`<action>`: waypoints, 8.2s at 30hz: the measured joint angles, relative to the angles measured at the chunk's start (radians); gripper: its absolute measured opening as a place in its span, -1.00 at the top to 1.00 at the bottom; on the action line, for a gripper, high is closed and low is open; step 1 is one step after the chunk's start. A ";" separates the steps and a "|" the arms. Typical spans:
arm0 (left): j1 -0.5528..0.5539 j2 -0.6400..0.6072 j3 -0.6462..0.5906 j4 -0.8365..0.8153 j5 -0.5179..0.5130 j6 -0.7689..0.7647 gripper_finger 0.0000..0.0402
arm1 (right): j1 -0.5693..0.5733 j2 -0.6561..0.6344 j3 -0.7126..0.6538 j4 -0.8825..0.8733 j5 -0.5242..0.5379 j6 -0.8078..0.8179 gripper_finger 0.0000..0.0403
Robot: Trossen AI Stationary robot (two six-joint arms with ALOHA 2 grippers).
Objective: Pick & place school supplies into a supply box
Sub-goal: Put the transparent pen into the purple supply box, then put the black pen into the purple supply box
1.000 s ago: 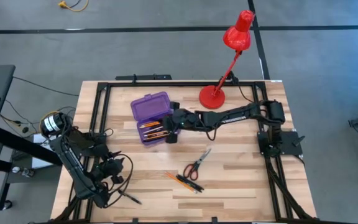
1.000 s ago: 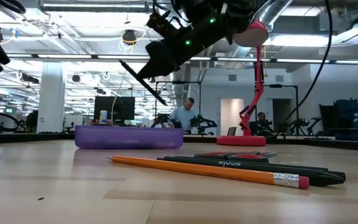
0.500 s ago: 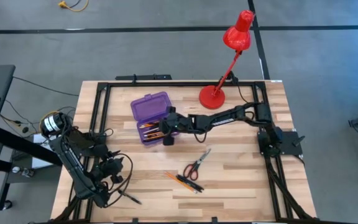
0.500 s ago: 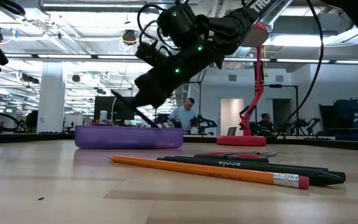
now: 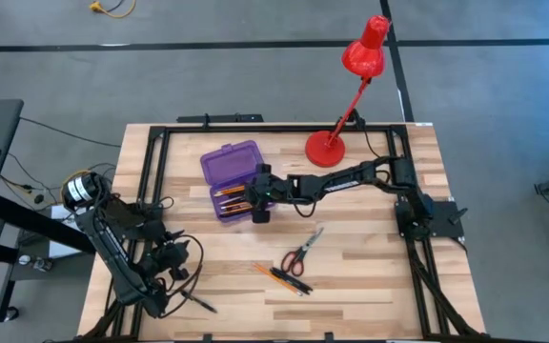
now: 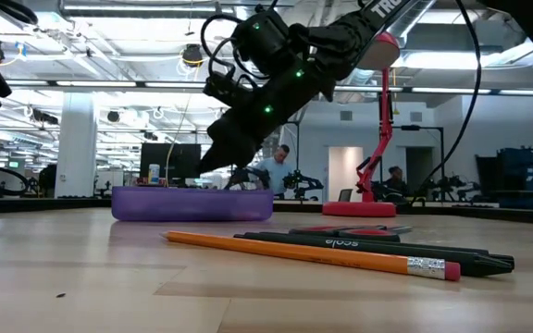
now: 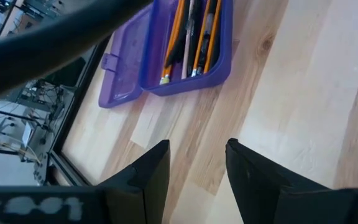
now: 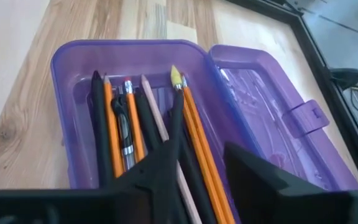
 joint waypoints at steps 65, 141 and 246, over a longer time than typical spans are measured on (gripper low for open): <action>0.134 0.161 -0.011 0.965 0.647 0.806 0.30 | 0.717 -0.480 -0.190 -0.886 0.530 0.752 0.28; 0.830 0.166 0.138 0.718 -0.094 1.121 0.95 | 0.668 -0.476 -0.190 -0.867 0.637 0.751 0.34; 0.324 -0.021 0.133 0.409 -0.295 0.608 0.18 | 0.570 -0.193 -0.282 -0.764 0.027 0.868 0.68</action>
